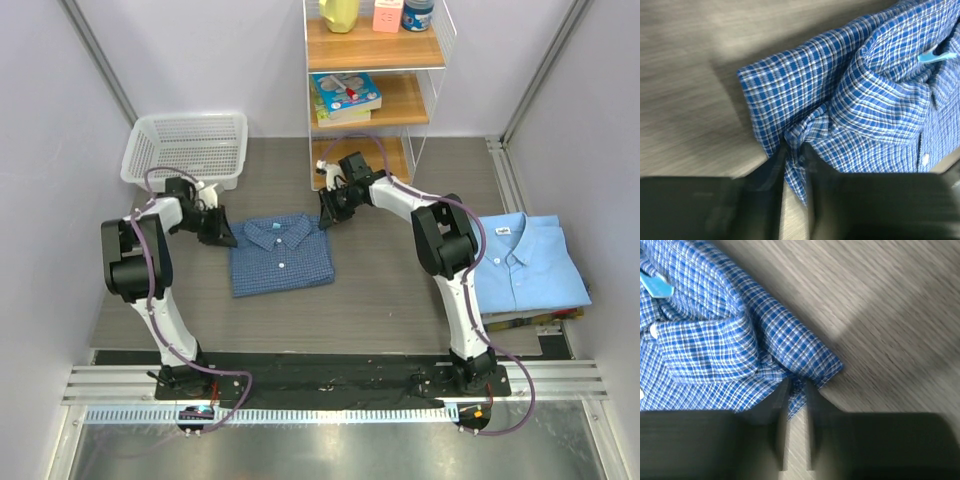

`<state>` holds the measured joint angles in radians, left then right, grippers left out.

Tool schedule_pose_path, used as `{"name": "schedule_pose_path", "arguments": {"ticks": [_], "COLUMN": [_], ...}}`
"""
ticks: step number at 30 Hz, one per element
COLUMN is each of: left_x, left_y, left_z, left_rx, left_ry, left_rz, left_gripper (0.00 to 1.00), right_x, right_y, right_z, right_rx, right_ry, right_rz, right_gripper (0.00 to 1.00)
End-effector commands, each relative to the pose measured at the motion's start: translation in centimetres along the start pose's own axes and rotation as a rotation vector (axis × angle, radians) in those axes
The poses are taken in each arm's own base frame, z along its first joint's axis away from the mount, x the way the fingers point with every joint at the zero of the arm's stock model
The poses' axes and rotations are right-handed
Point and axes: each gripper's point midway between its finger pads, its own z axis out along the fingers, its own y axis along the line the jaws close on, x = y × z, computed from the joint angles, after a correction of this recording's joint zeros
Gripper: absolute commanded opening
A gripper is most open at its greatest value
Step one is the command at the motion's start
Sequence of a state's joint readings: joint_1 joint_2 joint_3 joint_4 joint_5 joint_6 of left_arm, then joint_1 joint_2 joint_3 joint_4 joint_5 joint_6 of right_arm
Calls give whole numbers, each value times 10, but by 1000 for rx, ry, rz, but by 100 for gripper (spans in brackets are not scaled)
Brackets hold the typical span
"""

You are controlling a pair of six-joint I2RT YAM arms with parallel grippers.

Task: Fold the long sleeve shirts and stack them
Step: Fold the shirt

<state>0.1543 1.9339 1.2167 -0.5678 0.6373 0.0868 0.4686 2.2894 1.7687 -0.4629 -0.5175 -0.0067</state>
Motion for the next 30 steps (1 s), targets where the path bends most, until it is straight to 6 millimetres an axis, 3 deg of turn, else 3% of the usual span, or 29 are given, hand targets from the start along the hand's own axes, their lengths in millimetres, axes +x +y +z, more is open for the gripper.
{"name": "schedule_pose_path", "arguments": {"ticks": [1, 2, 3, 4, 5, 6, 7, 8, 11, 13, 16, 17, 19, 21, 23, 25, 26, 28, 30], "left_x": [-32, -30, -36, -46, -48, -52, -54, -61, -69, -71, -47, -32, 1, 24, 55, 69, 78, 69, 72], "left_y": [15, 8, -6, -23, -35, -46, -59, -80, -114, -129, -156, -172, -180, -196, -193, -191, -188, -180, -176], "left_z": [-22, -29, -41, -64, -77, -91, -103, -130, -163, -175, -162, -153, -135, -128, -112, -105, -99, -87, -77], "left_rx": [-88, -56, -9, -15, -8, -4, 10, -7, 0, 16, 162, 270, 434, 598, 663, 700, 710, 686, 696], "left_ry": [-101, -119, -163, -227, -258, -292, -320, -396, -494, -524, -411, -354, -231, -168, -81, -57, -37, -50, -12], "left_rz": [96, 110, 161, 230, 279, 353, 407, 496, 675, 708, 699, 671, 507, 330, 168, 108, 73, 30, -49], "left_gripper": [32, 42, 46, 51, 60, 70, 85, 100, 100, 100, 100, 99, 100, 100, 100, 100, 100, 100, 100], "right_x": [-39, -44, -51, -65, -65, -67, -75, -73, -53, -45, -28, -16, -2, 17, 27, 41, 45, 55, 60], "right_y": [-4, 1, 7, 19, 23, 28, 39, 42, 60, 80, 121, 130, 154, 182, 200, 219, 221, 218, 210], "right_z": [-26, -36, -46, -69, -80, -90, -114, -121, -140, -143, -137, -127, -114, -100, -93, -84, -80, -66, -57], "right_rx": [63, 56, 49, 33, 26, 17, 5, 3, -36, -127, -365, -436, -505, -580, -614, -648, -654, -657, -657], "right_ry": [-117, -125, -141, -182, -181, -192, -233, -239, -245, -259, -261, -238, -178, -109, -66, -20, -12, 17, 22], "right_rz": [-17, -15, -20, -37, -28, -21, -29, -22, 5, 96, 242, 262, 294, 284, 284, 275, 285, 319, 337], "right_gripper": [40, 56, 62, 68, 75, 78, 83, 84, 88, 82, 70, 67, 63, 64, 73, 80, 81, 84, 85]}}
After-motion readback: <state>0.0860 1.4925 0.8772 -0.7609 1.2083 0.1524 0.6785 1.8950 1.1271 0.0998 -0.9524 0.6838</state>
